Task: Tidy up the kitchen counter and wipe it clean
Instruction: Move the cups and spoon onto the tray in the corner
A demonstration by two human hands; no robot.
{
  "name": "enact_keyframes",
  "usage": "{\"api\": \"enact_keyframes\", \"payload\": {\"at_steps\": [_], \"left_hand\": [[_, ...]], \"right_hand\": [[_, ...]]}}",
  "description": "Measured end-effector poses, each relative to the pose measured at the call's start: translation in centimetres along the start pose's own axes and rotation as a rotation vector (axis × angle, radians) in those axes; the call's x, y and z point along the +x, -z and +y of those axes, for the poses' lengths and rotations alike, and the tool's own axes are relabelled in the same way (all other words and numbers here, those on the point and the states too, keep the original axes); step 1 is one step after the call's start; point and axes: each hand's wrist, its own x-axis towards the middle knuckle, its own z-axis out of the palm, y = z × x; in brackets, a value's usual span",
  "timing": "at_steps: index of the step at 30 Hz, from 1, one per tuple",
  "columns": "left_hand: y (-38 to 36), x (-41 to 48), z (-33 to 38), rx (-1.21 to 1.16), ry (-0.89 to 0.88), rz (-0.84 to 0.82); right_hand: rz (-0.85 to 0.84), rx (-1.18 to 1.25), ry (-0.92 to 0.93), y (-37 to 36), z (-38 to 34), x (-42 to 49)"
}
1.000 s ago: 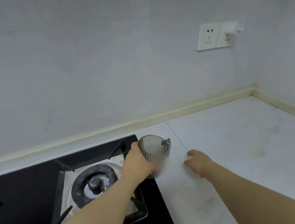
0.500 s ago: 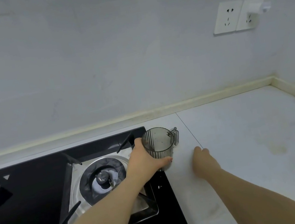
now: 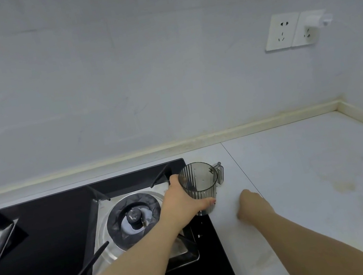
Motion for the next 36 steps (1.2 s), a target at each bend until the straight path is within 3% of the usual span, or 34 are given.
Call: {"api": "enact_keyframes", "payload": {"at_steps": [9,16,19,22,28,32,36], "left_hand": [[0.0,-0.1,0.1,-0.025,-0.019,-0.006],[-0.1,-0.1,0.1,-0.013,0.001,-0.016],[0.0,-0.3,0.4,-0.024,0.016,-0.008],[0.3,-0.4,0.7,-0.06,0.046,0.04],[3.4,-0.9,2.4,-0.097,0.004,0.122],[8.0,-1.9,2.7,-0.101,-0.015,0.228],[13.9,-4.0,1.0,-0.1,-0.008,0.351]], "right_hand": [[-0.055,-0.002,0.022,0.2,0.0,0.6],[0.209,0.098,0.056,1.8,-0.8,1.0],[0.248,0.126,0.059,2.1,-1.0,0.8],[0.241,0.287,0.076,2.6,-1.1,0.3],[0.21,0.877,0.099,4.8,-3.0,-1.7],[0.16,0.97,0.181,5.9,-6.9,-4.1],[0.262,0.879,0.271,5.4,-12.2,-7.0]]}}
